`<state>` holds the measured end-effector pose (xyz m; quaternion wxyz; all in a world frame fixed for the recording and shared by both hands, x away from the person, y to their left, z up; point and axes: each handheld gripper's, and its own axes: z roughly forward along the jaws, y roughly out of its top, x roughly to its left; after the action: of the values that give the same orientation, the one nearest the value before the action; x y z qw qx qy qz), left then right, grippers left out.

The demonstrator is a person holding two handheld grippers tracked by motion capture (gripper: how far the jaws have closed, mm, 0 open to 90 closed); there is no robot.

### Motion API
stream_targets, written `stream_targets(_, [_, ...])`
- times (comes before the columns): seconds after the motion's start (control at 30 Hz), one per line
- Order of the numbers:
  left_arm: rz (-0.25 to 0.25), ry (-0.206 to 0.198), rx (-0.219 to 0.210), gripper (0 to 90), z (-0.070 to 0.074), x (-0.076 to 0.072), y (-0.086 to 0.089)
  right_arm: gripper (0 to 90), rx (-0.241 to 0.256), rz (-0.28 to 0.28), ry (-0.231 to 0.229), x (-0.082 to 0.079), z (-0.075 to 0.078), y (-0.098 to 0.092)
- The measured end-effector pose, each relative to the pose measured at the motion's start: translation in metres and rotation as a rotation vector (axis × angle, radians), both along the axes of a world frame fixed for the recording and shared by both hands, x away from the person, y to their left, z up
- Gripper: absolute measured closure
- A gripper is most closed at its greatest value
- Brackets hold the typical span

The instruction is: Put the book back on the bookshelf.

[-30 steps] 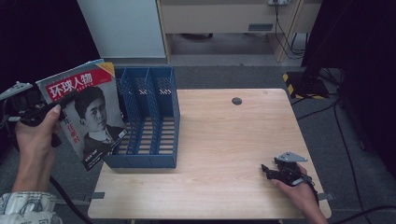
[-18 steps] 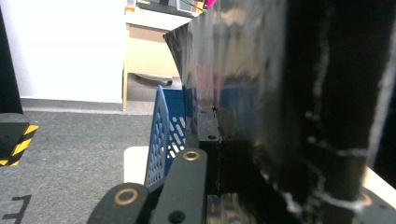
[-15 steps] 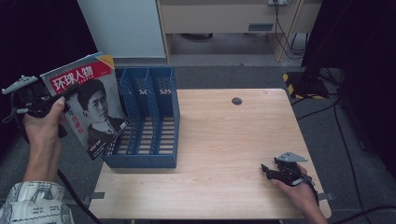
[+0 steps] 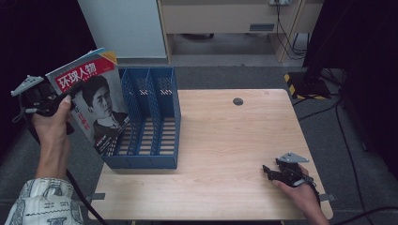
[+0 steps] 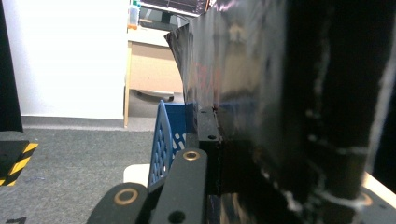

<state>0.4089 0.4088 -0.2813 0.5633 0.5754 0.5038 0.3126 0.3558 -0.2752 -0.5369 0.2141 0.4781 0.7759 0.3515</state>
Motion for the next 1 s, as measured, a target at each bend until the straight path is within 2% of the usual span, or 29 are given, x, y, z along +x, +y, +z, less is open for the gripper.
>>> stream_targets(0.4, [-0.01,-0.023,0.017,86.6,-0.006,0.004,-0.007,33.9,0.001,0.001,0.002,0.0,0.0,0.0])
stream_targets(0.77, [0.006,-0.02,0.019,86.5,-0.013,0.007,-0.006,33.9,0.001,0.0,0.002,0.0,0.0,0.0])
stream_targets(1.0, [0.01,-0.042,0.033,86.6,-0.022,0.01,-0.008,33.9,0.0,0.001,0.001,0.0,0.0,0.0])
